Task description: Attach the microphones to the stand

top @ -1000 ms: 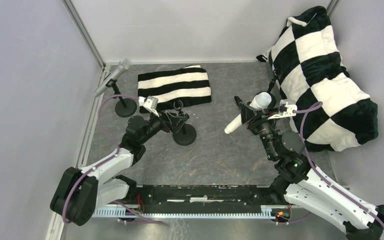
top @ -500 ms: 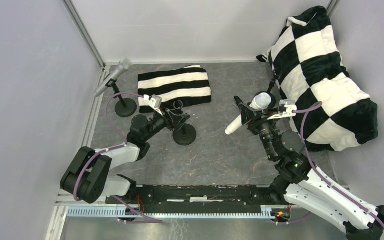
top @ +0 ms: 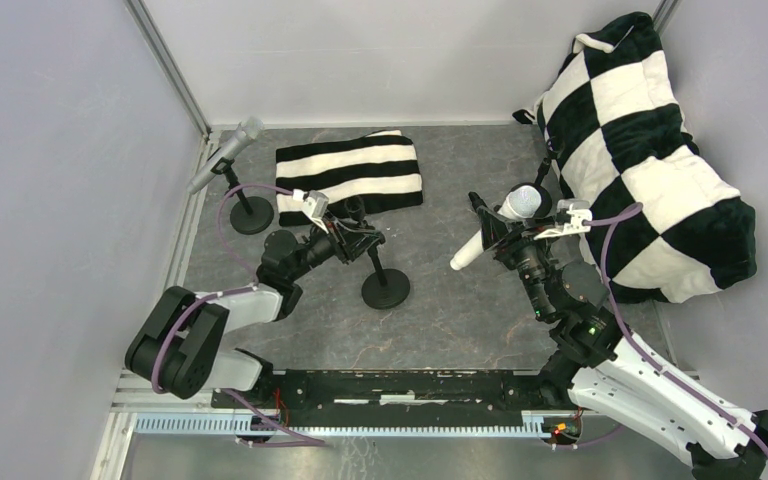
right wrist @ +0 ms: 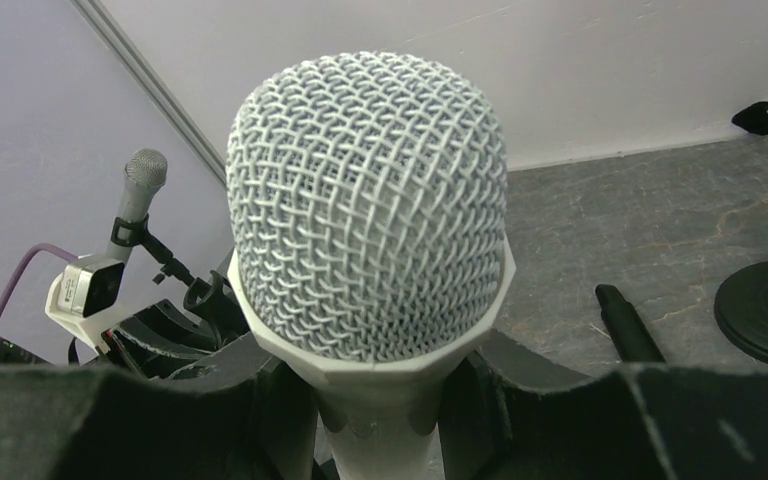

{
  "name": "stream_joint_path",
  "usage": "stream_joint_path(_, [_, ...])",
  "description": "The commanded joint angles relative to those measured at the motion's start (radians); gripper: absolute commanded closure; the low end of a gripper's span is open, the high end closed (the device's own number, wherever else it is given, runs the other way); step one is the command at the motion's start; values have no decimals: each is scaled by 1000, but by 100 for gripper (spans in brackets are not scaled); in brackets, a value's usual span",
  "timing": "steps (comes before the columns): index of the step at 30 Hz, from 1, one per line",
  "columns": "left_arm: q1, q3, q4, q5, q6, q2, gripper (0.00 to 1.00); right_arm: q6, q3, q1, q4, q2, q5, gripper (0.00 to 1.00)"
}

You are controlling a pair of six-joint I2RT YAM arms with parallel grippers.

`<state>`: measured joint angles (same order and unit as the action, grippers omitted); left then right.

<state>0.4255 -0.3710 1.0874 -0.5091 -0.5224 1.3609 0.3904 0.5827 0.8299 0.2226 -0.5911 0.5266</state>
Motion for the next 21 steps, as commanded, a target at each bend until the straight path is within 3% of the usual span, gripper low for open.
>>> stream_joint_path(1, [-6,-26,38,-8,-3,-31,98,-26,2,-2,70,3,-21,100])
stream_joint_path(7, [35,-44,-97,50,77,-97,98,-120,-37,-1,222,6,-111,100])
stream_joint_path(14, [161,-134,-371,333,287,-232,98,-166,-23,-1,248,-17,-187,100])
stream_joint_path(21, [237,-146,-353,591,375,-252,98,-168,-38,-2,240,-8,-192,100])
